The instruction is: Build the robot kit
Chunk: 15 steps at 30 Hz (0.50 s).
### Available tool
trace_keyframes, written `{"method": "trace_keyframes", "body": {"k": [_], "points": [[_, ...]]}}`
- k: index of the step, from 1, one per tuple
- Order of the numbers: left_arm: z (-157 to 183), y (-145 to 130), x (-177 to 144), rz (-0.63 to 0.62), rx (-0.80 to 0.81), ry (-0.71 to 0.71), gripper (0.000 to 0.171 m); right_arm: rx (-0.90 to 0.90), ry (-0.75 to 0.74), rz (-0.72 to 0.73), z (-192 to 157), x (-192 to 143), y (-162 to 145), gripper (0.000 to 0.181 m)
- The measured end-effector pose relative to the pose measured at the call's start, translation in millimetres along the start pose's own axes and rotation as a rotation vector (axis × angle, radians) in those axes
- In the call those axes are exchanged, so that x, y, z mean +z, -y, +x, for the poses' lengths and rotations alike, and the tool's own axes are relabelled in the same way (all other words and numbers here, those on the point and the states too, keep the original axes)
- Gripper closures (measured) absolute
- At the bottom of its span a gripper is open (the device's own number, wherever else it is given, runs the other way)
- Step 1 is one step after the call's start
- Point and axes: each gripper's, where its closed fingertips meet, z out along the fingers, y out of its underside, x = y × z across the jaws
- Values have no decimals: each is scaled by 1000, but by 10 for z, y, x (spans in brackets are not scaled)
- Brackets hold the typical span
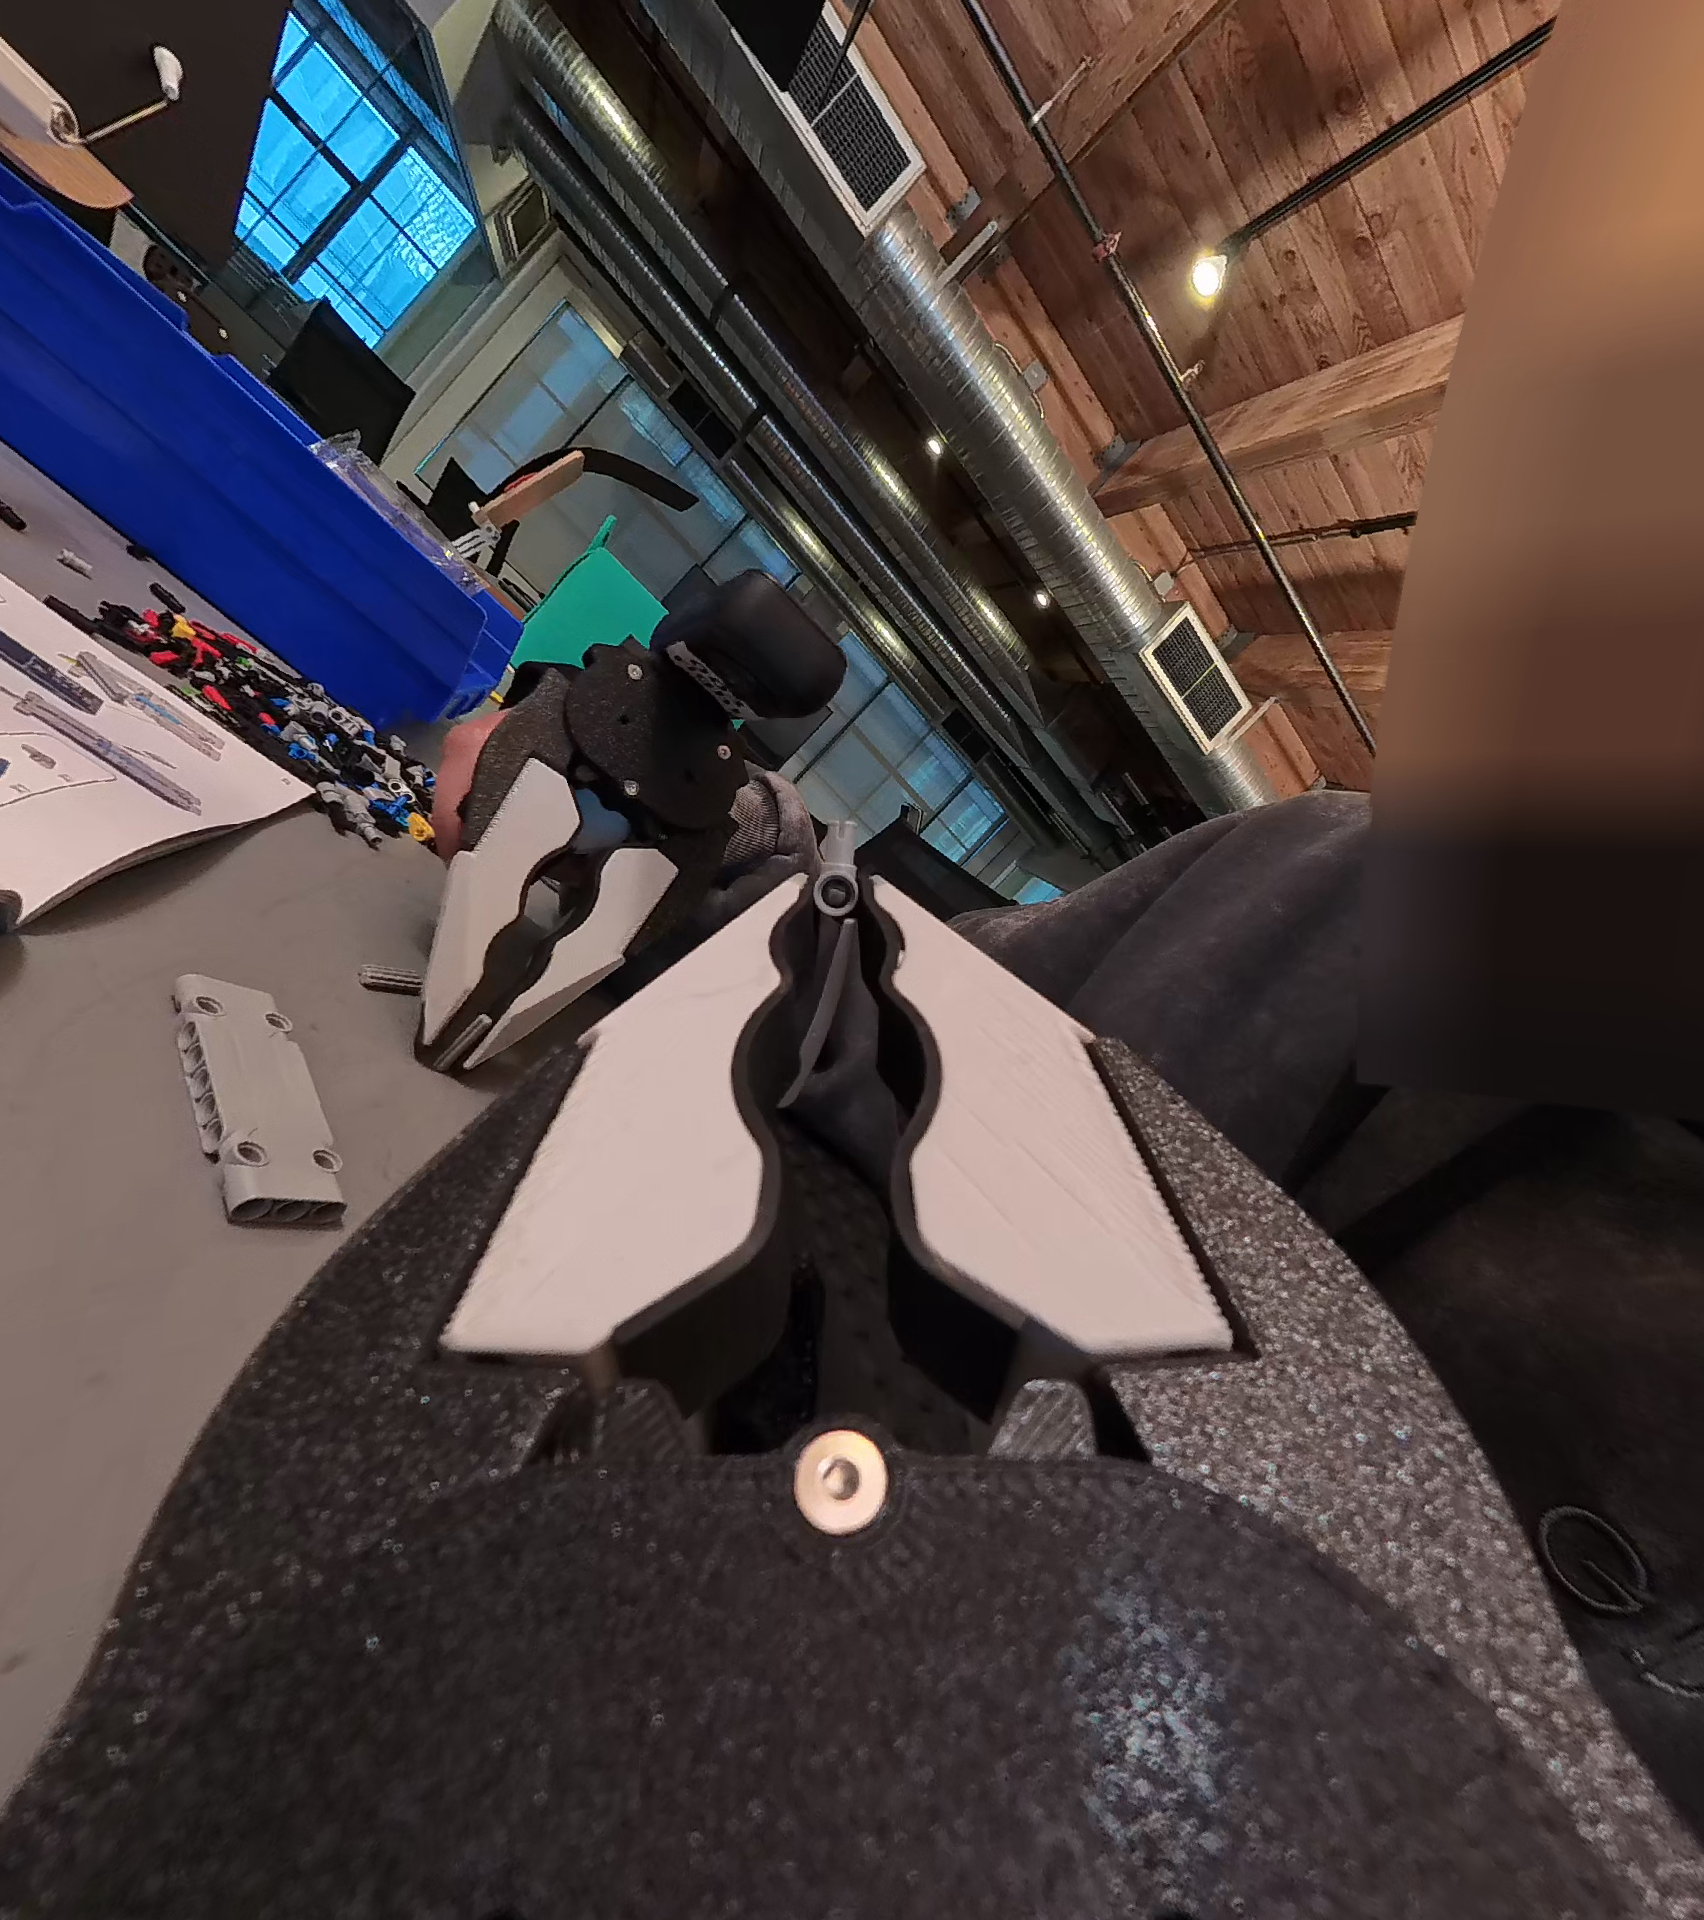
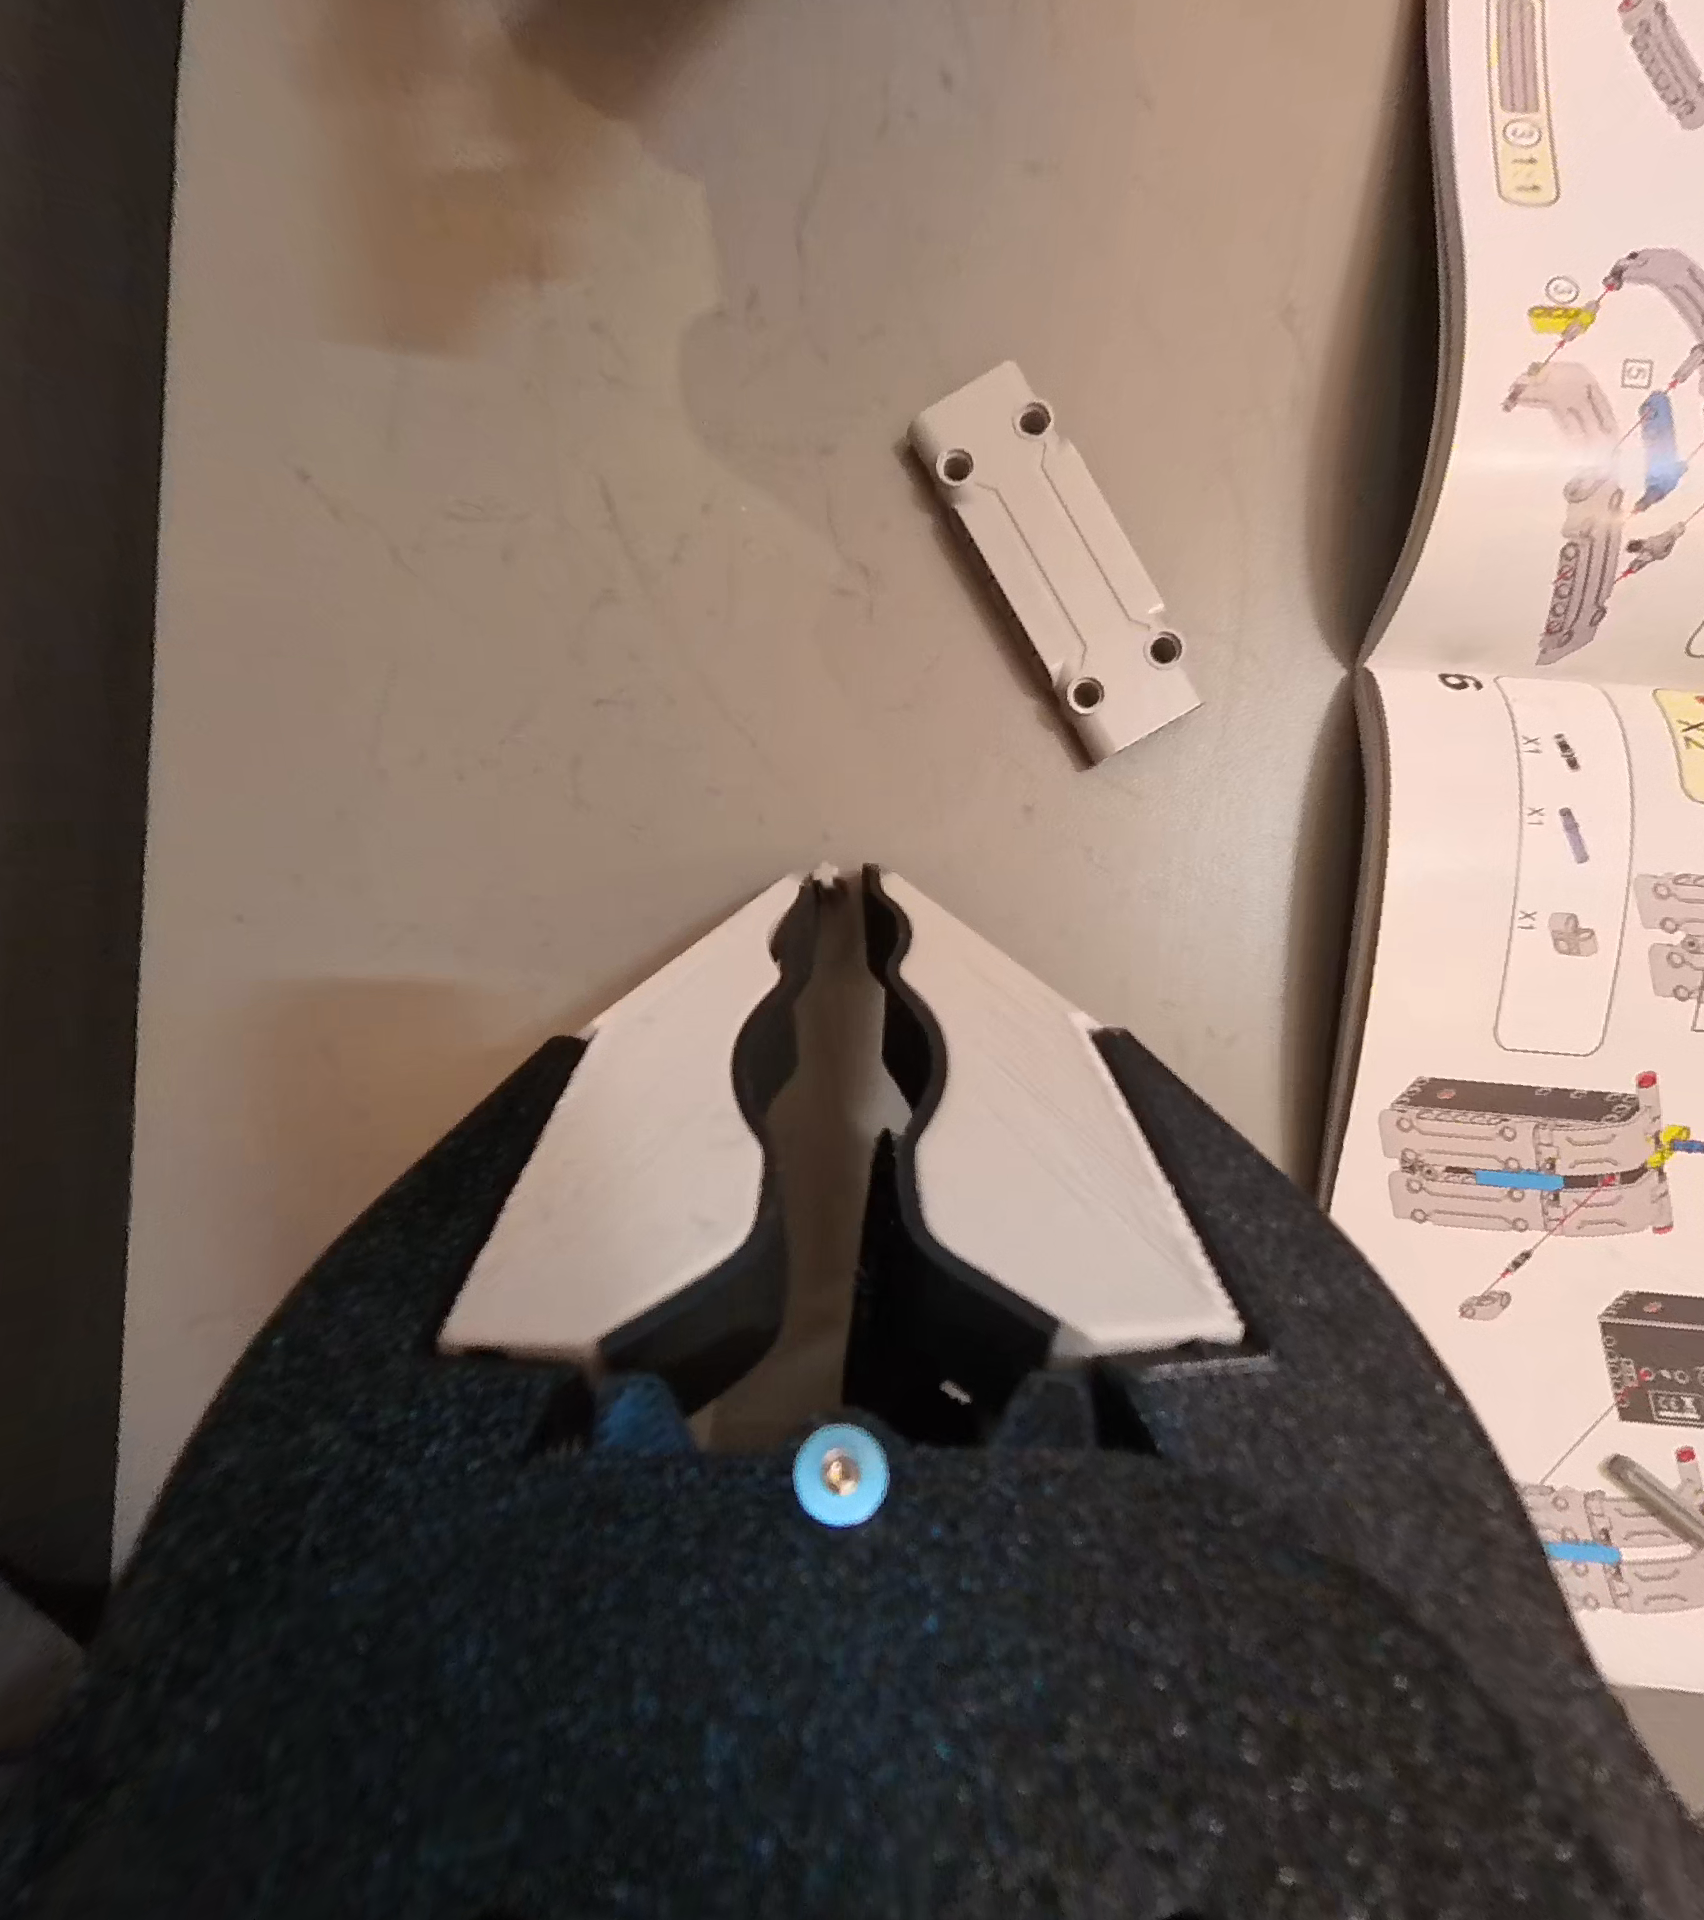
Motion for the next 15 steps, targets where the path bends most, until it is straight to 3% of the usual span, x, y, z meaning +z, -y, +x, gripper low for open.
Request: {"method": "trace_keyframes", "body": {"k": [15], "points": [[14,-24,15,-12,-5,-11,166,-1,11,24,-11,-33,20,175]]}}
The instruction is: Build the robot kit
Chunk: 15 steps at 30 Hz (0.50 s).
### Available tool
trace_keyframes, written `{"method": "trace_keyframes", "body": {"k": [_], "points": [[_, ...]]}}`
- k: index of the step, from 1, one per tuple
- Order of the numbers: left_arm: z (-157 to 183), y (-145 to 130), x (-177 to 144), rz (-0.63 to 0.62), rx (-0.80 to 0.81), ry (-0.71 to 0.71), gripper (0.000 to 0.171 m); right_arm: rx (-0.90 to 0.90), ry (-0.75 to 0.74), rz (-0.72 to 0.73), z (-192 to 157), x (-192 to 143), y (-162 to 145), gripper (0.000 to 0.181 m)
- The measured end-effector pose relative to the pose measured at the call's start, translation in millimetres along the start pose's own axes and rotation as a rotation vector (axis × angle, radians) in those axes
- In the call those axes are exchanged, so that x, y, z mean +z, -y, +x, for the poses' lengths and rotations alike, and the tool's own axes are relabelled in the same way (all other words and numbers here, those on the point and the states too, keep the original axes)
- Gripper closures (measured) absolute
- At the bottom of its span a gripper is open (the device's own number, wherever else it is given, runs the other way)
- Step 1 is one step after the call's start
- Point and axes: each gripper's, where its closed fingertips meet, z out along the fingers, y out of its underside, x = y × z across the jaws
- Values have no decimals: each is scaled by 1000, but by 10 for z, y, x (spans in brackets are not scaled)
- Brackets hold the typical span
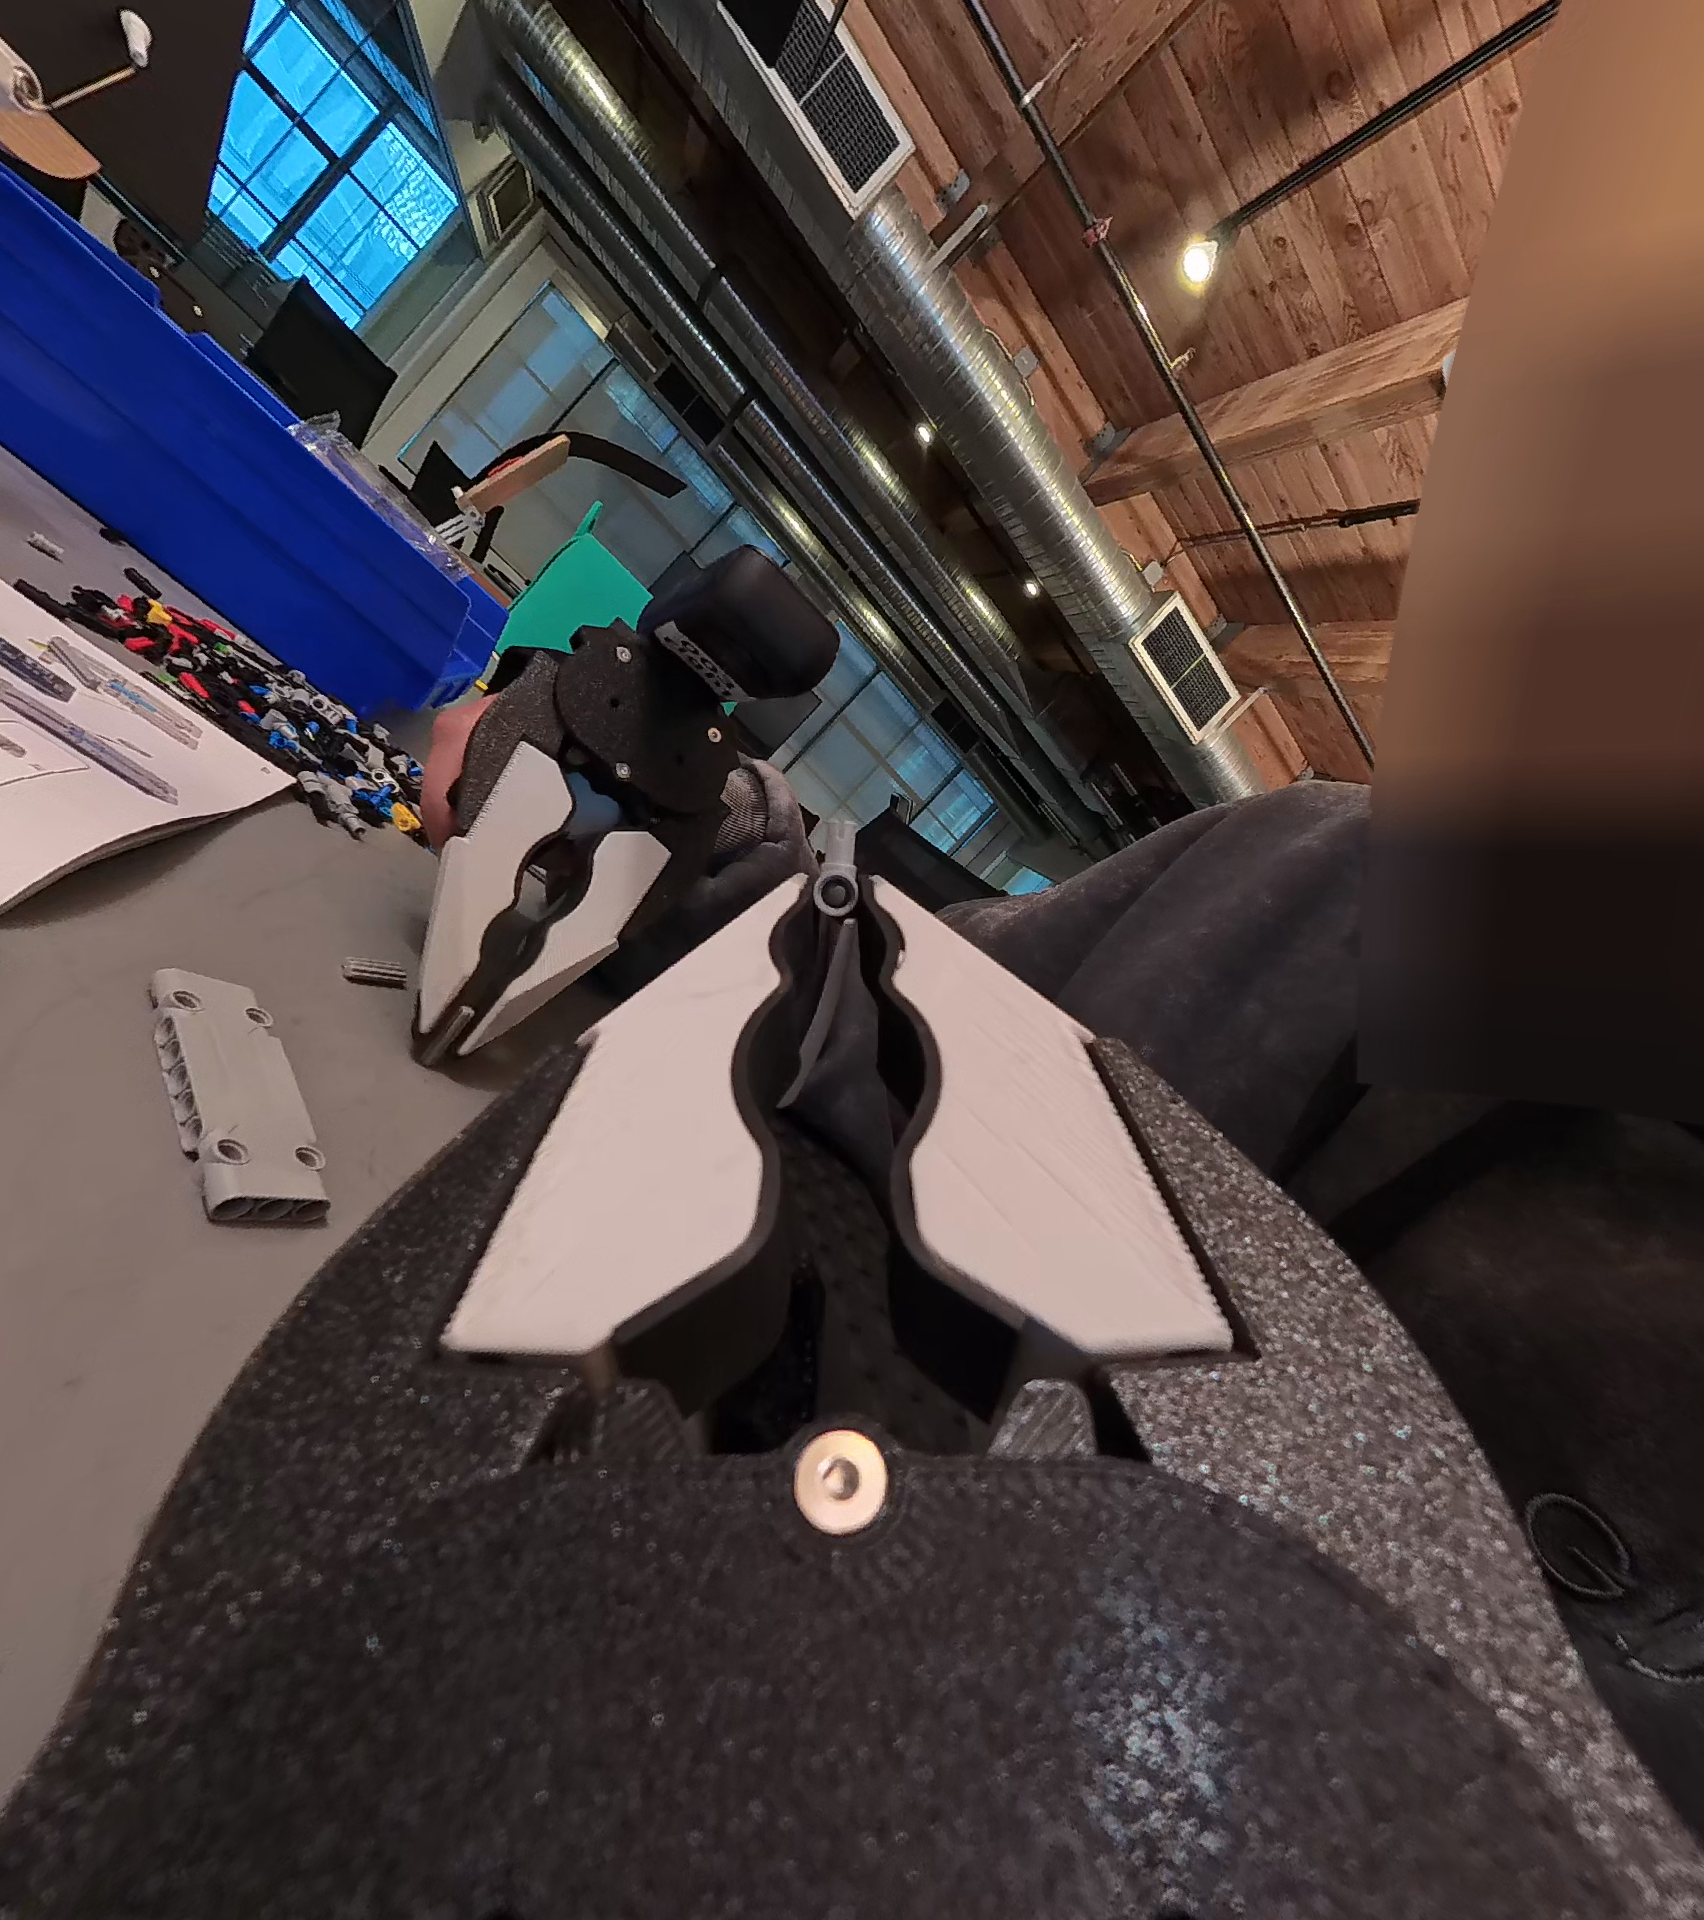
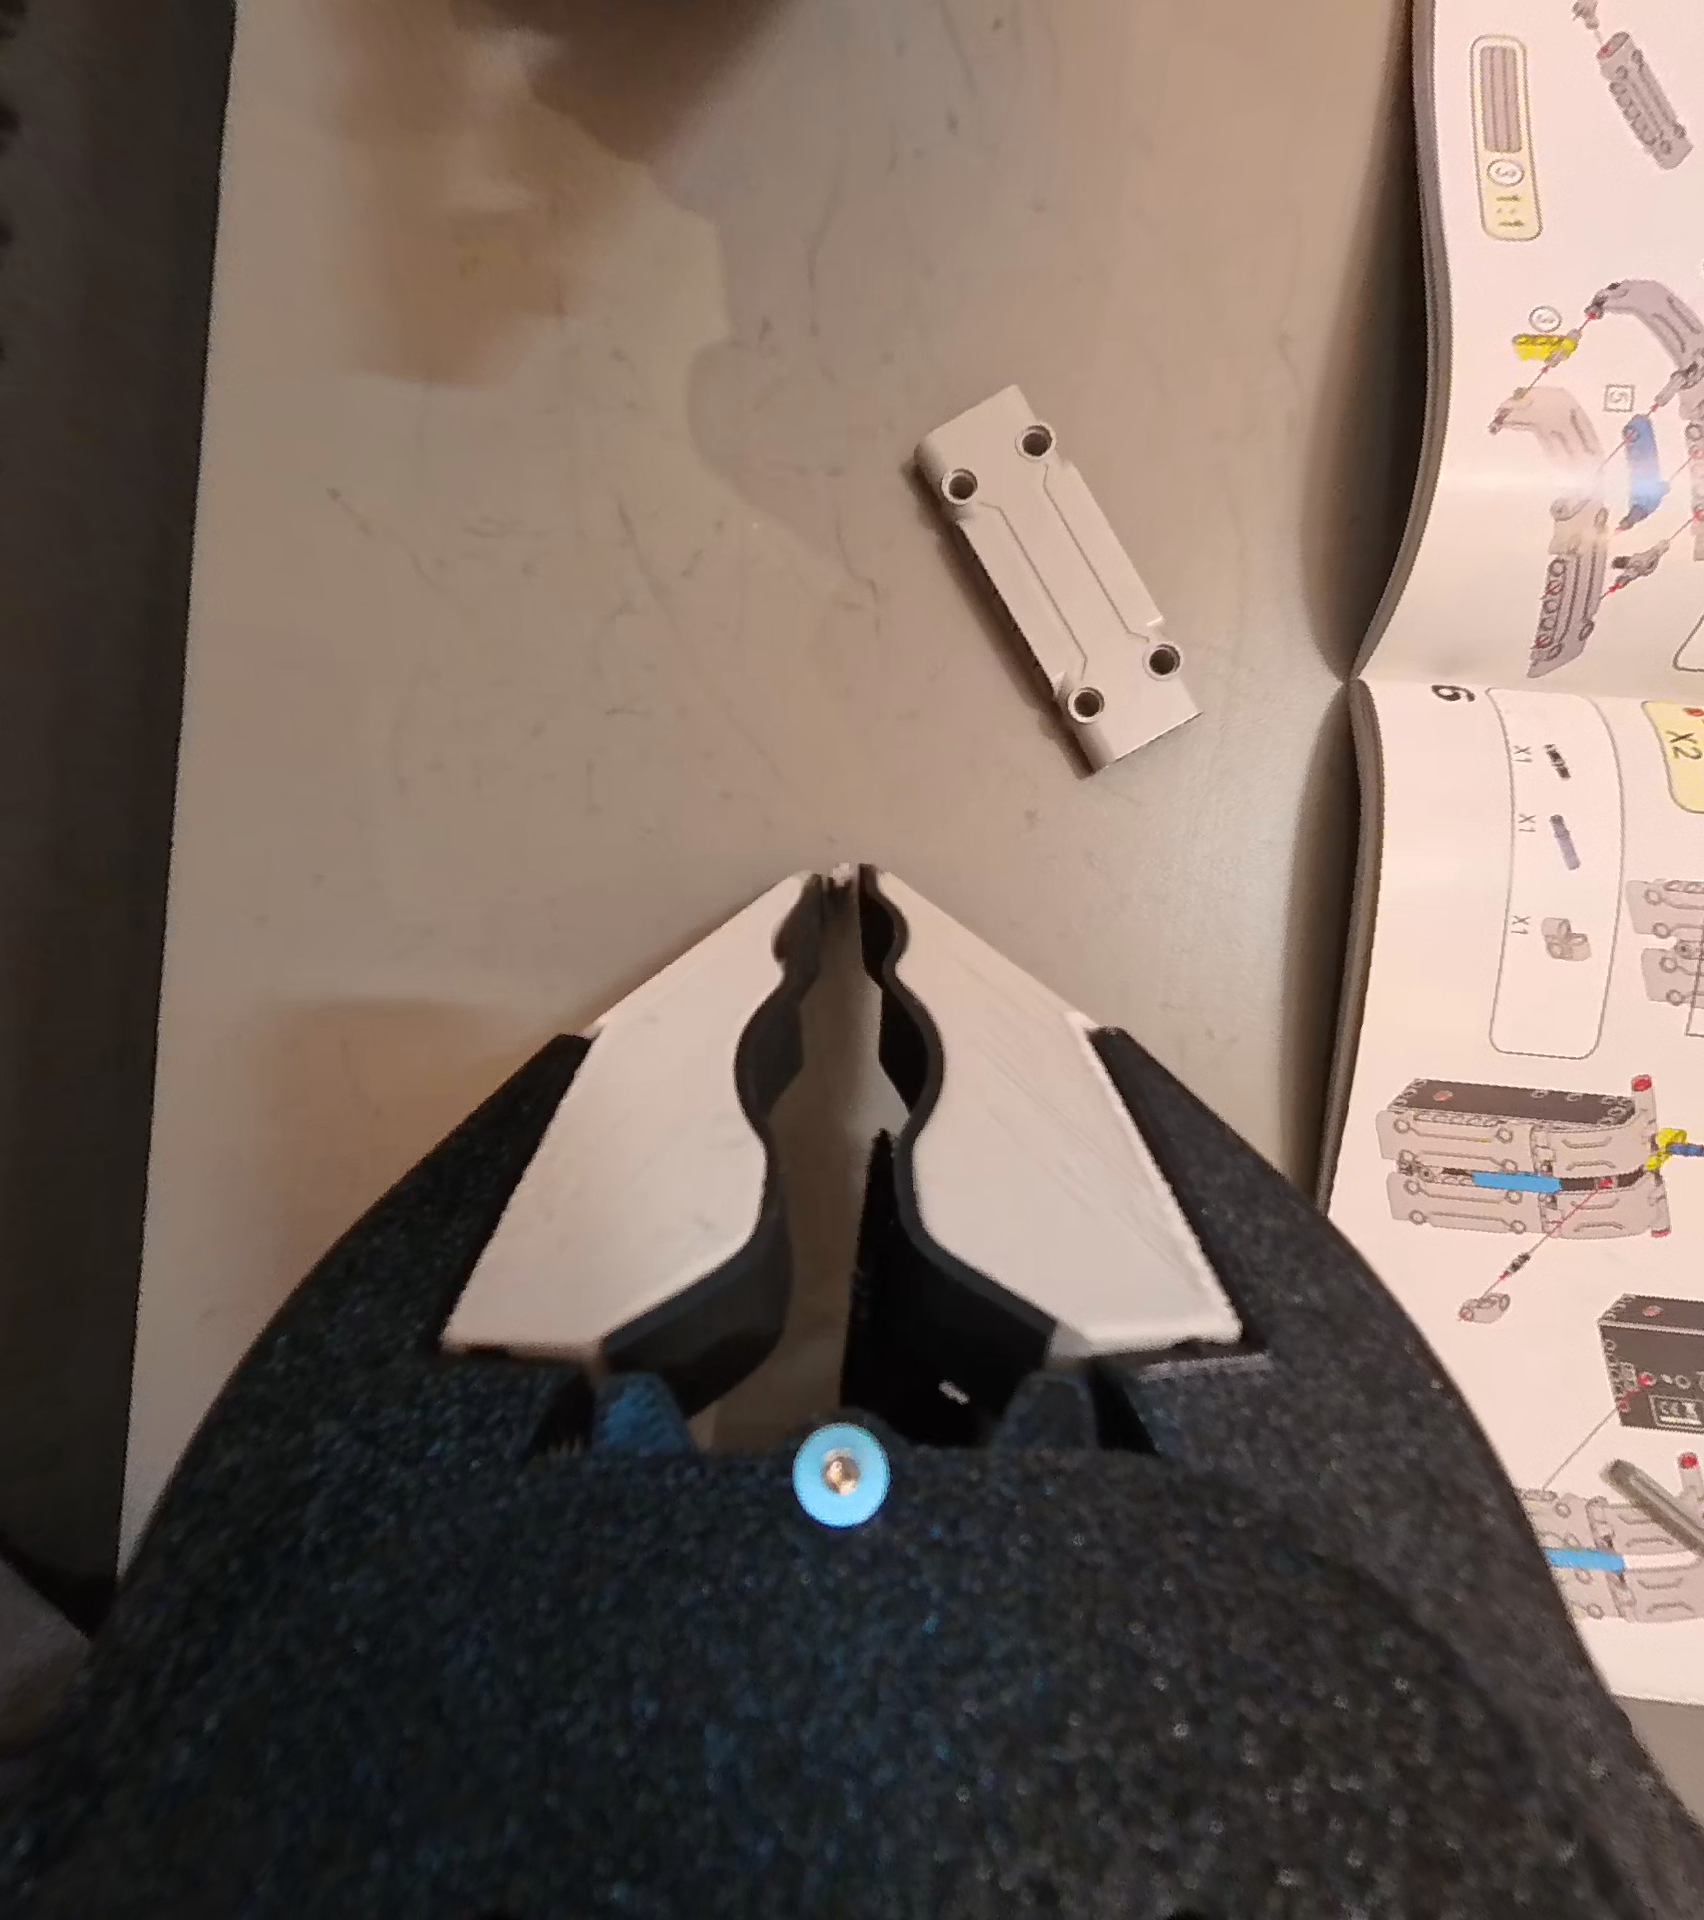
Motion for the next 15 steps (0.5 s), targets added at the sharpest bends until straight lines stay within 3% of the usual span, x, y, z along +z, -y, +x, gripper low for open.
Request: {"method": "trace_keyframes", "body": {"k": [10,13,15], "points": [[-7,-10,3,-6,5,7,166,-14,-33,25,40,-51,67,178],[-19,24,-13,12,14,19,166,9,-82,221,137,-240,419,178],[-23,55,-28,31,5,15,166,30,-120,453,192,-438,804,179]]}}
